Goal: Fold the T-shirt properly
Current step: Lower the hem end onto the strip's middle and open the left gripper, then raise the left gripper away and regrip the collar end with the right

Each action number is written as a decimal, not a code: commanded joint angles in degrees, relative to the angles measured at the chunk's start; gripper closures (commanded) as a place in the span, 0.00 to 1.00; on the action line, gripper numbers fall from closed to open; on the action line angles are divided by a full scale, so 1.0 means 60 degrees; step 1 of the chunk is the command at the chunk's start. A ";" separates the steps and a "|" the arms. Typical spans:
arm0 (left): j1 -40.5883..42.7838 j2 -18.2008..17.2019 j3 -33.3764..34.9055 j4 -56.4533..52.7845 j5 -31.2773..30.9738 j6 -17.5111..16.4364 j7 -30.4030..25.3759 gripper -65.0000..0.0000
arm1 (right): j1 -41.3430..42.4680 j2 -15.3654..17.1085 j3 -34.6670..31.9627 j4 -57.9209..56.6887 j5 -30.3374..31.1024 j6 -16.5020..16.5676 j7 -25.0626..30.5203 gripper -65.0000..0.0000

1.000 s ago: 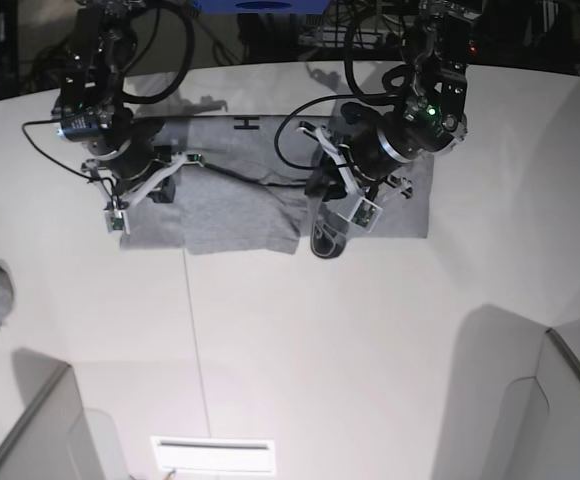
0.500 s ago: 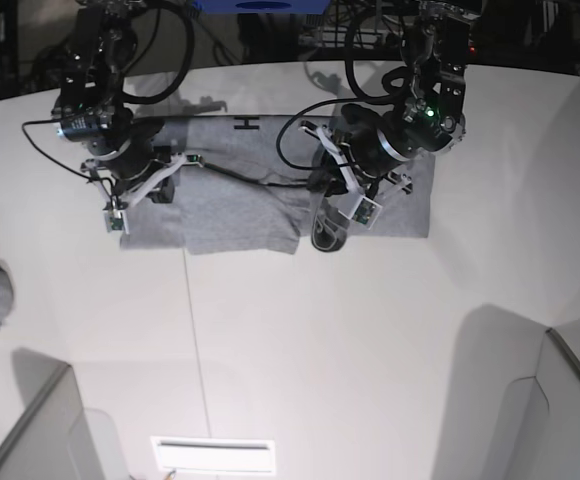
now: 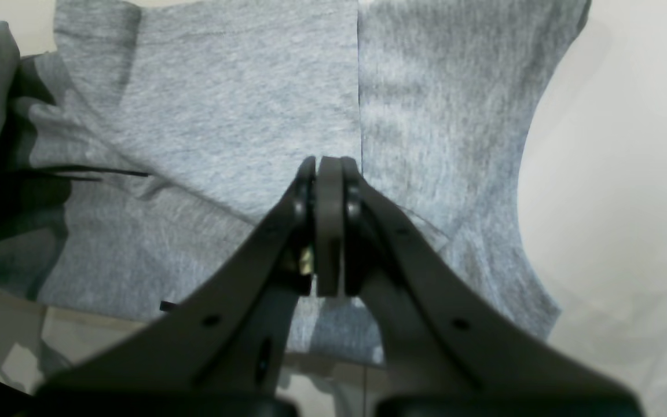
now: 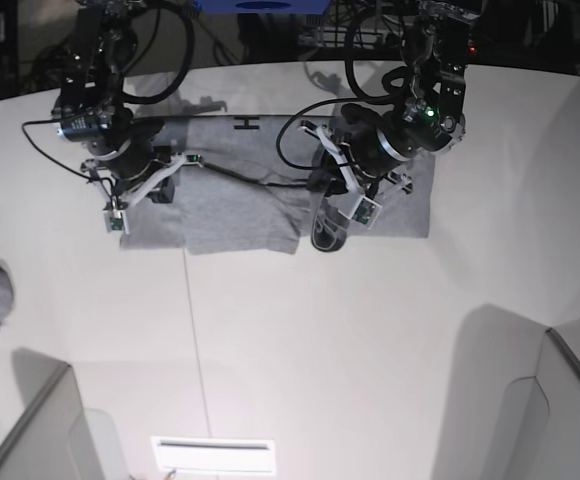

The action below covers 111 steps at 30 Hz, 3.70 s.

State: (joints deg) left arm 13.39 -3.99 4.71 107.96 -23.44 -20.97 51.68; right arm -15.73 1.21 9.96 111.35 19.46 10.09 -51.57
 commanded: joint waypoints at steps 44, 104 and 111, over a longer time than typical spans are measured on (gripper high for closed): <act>-0.0011 0.0027 0.0482 0.0138 -0.0159 -0.0029 -0.0196 1.00 | 0.0079 0.0025 0.0004 0.0160 0.0104 0.0026 0.0163 1.00; 0.1586 -0.0119 -1.1591 0.0138 -0.0188 -0.3171 0.0141 1.00 | 0.2189 0.2648 0.3110 -0.5306 0.4998 0.0465 -0.1185 0.39; 0.1542 -0.0119 -1.1591 0.0006 -0.0203 -0.3171 0.0141 1.00 | 0.1661 0.2413 0.1645 -0.5496 0.4969 0.0949 -0.0921 0.40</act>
State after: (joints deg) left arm 22.39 -3.95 -64.47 107.15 -24.08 -39.53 53.41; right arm -5.45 15.79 20.12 78.24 50.85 16.12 -54.61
